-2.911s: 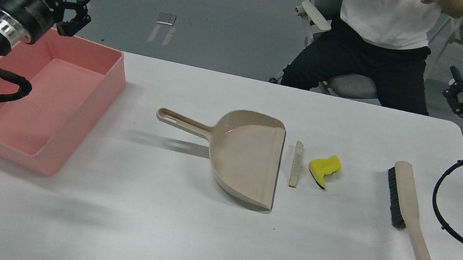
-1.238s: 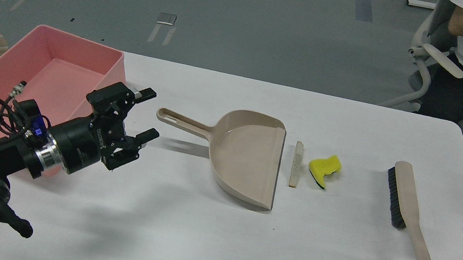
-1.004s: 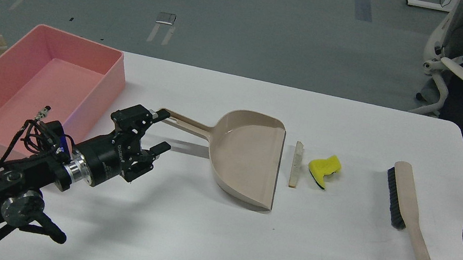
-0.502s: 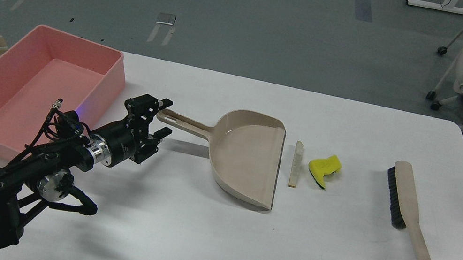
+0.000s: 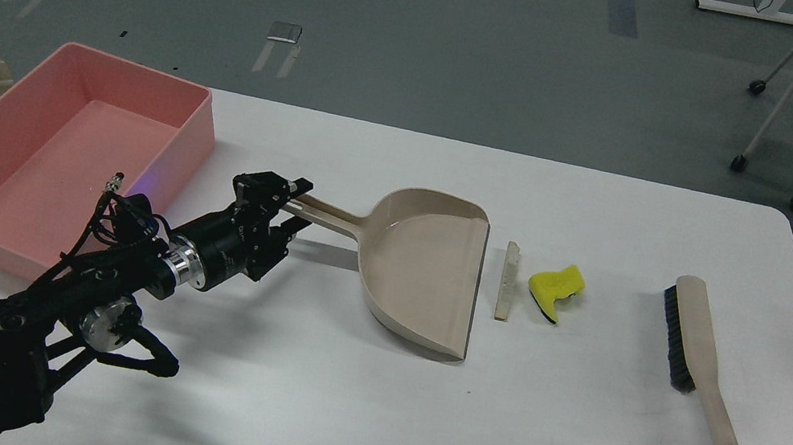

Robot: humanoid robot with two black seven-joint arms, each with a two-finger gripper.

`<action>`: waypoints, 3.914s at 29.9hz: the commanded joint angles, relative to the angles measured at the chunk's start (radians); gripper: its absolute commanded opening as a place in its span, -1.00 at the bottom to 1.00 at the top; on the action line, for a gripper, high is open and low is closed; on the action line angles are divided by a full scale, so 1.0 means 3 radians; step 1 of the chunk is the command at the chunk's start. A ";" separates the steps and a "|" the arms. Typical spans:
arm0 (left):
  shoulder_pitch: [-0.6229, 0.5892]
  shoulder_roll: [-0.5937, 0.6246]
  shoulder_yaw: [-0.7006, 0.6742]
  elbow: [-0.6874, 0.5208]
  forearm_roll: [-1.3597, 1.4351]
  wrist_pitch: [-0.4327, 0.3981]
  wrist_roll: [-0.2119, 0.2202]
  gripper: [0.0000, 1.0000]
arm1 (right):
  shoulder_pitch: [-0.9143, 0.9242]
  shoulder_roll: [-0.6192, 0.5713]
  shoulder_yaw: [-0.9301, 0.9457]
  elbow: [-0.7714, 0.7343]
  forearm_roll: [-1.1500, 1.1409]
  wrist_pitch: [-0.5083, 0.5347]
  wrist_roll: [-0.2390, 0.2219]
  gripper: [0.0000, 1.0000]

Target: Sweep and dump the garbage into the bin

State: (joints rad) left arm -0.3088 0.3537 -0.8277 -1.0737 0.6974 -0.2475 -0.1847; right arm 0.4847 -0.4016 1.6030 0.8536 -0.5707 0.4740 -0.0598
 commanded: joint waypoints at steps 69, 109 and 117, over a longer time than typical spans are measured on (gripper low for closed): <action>-0.0438 -0.0422 0.0039 0.0946 0.0027 -0.0003 -0.0484 -0.12 | -0.0117 0.0035 0.0010 -0.0002 0.0000 0.0000 0.0000 1.00; -0.0300 0.0002 0.0044 0.0153 0.1014 -0.0024 -0.0842 -0.92 | -0.0776 -0.0911 -0.0025 0.1167 -0.1789 -0.0036 0.0061 1.00; -0.0305 0.0298 0.0356 0.0153 0.1025 -0.0009 -0.0877 -0.92 | -0.1722 -0.1805 -0.0158 0.2445 -0.2683 0.0005 0.0291 0.95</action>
State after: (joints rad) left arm -0.3991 0.4179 -0.7379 -1.0282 1.0036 -0.2516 -0.4430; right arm 0.0508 -0.8547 1.5800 1.4308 -1.2881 0.4725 0.0066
